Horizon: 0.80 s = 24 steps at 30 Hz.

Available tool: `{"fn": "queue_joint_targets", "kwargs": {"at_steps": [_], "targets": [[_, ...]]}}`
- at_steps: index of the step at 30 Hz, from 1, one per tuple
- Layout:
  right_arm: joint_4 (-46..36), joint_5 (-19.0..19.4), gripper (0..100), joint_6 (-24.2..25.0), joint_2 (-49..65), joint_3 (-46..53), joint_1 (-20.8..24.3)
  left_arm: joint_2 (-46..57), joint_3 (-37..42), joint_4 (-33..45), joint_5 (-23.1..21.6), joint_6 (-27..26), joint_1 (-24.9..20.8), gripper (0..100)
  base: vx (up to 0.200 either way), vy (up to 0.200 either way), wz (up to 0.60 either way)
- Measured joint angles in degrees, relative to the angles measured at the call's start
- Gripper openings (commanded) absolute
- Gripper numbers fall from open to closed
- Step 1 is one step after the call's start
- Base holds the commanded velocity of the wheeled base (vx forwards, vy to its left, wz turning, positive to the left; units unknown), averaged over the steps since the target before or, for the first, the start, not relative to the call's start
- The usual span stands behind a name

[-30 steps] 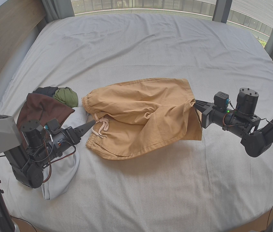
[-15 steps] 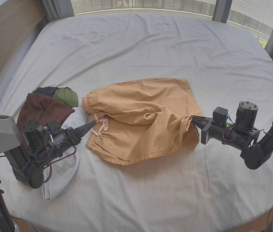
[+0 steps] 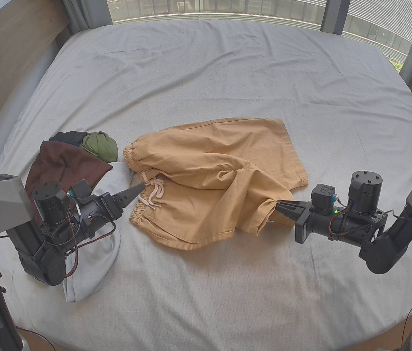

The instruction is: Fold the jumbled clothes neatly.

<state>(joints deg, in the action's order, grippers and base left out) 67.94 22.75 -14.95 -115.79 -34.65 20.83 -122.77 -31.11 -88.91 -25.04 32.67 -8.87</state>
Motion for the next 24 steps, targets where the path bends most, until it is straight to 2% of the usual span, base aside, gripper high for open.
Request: {"fn": "queue_joint_targets", "kwargs": {"at_steps": [23, 24], "targets": [[-0.1, -0.1, 0, -0.6, -2.4, 9.2, 0.6, 0.0, 0.0, 0.0, 0.0, 0.0, 0.0, 100, 0.0, 0.0, 0.0], [-0.1, -0.1, 100, -0.6, -2.5, 9.4, 0.6, 0.0, 0.0, 0.0, 0.0, 0.0, 0.0, 100, 0.0, 0.0, 0.0]]}}
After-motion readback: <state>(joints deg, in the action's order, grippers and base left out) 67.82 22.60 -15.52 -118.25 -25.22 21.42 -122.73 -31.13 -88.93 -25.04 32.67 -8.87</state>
